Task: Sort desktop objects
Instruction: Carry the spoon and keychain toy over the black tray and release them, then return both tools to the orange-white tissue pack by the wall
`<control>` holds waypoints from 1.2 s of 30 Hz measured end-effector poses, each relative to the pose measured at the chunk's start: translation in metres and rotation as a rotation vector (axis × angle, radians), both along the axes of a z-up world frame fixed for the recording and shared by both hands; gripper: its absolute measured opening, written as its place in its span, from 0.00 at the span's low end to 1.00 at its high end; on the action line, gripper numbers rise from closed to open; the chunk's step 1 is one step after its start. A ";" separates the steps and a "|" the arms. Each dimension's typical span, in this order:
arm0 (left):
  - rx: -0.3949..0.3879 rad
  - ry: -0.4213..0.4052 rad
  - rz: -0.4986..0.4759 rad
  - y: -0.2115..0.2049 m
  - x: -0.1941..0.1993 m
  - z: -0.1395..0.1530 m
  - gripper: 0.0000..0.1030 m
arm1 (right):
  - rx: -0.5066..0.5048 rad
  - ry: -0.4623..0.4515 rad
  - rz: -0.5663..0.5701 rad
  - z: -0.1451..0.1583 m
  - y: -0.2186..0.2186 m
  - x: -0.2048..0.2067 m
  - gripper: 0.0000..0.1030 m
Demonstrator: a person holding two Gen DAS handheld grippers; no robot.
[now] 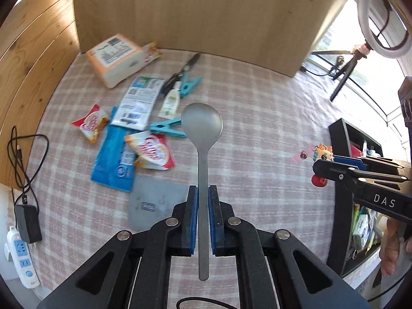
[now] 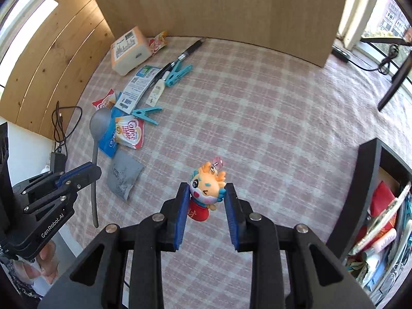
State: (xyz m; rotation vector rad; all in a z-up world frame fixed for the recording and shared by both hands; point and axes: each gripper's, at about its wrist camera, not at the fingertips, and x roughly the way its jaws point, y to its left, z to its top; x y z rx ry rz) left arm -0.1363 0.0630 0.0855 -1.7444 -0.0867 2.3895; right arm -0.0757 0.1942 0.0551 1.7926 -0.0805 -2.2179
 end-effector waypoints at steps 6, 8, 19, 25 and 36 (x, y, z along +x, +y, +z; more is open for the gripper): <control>0.058 0.010 -0.187 0.103 0.008 0.021 0.07 | 0.023 0.022 -0.163 0.001 0.094 0.020 0.26; 0.077 0.003 -0.247 0.137 0.010 0.021 0.07 | 0.032 0.023 -0.219 0.003 0.129 0.030 0.26; 0.106 -0.018 -0.520 0.291 0.050 0.029 0.07 | 0.073 0.017 -0.455 0.009 0.276 0.096 0.26; 0.099 -0.023 -0.595 0.334 0.067 0.029 0.07 | 0.073 0.017 -0.514 0.011 0.309 0.117 0.26; 0.059 -0.026 -0.575 0.331 0.067 0.025 0.23 | 0.062 0.029 -0.525 0.015 0.317 0.120 0.28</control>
